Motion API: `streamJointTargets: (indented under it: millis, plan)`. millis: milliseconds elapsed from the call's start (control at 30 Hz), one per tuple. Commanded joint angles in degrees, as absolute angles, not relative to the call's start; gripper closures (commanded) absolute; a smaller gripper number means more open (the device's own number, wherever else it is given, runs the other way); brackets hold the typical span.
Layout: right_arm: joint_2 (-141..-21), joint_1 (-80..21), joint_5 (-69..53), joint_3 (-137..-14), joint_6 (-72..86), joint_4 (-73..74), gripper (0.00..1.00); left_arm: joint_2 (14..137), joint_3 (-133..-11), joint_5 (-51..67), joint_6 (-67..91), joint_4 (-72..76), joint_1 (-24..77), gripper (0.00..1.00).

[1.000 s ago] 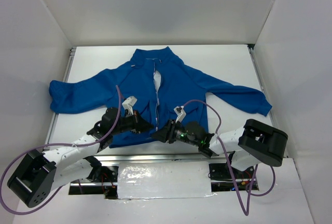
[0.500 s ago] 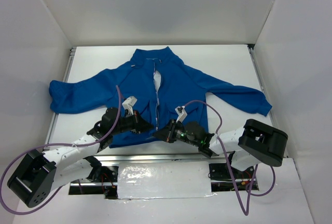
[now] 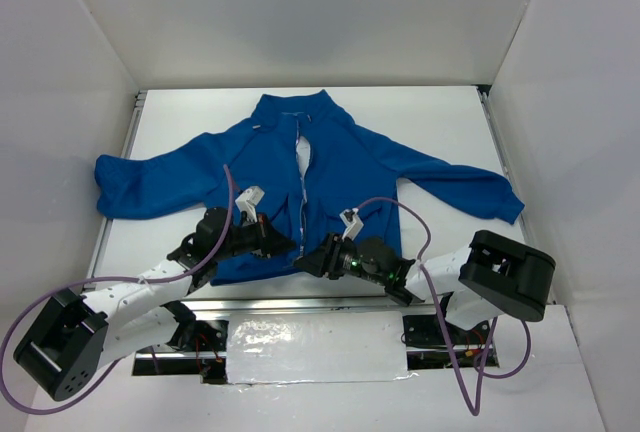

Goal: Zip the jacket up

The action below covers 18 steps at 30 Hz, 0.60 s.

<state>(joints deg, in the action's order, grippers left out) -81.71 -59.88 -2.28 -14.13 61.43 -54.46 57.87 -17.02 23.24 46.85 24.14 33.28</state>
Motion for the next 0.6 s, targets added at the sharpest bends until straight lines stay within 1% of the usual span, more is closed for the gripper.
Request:
streamJointTargets:
  millis: [0,67,200,567]
  plan:
    - [-81.56,-60.29,-2.02,-13.36,61.43,-56.87,0.44,56.60,-18.63,24.52,46.58,26.72,33.66,1.00]
    - [-82.88,-60.21,-2.37,-13.62,61.26,-57.39,0.41,56.60,-18.72,24.43,46.76,26.81,33.75,1.00]
    - [-84.64,-60.29,-2.37,-14.68,60.82,-57.83,0.40,56.78,-19.16,24.87,47.20,27.42,33.75,1.00]
    - [-85.61,-60.21,-2.28,-16.96,58.01,-59.59,0.46,56.95,-18.46,25.40,47.55,28.39,33.75,1.00]
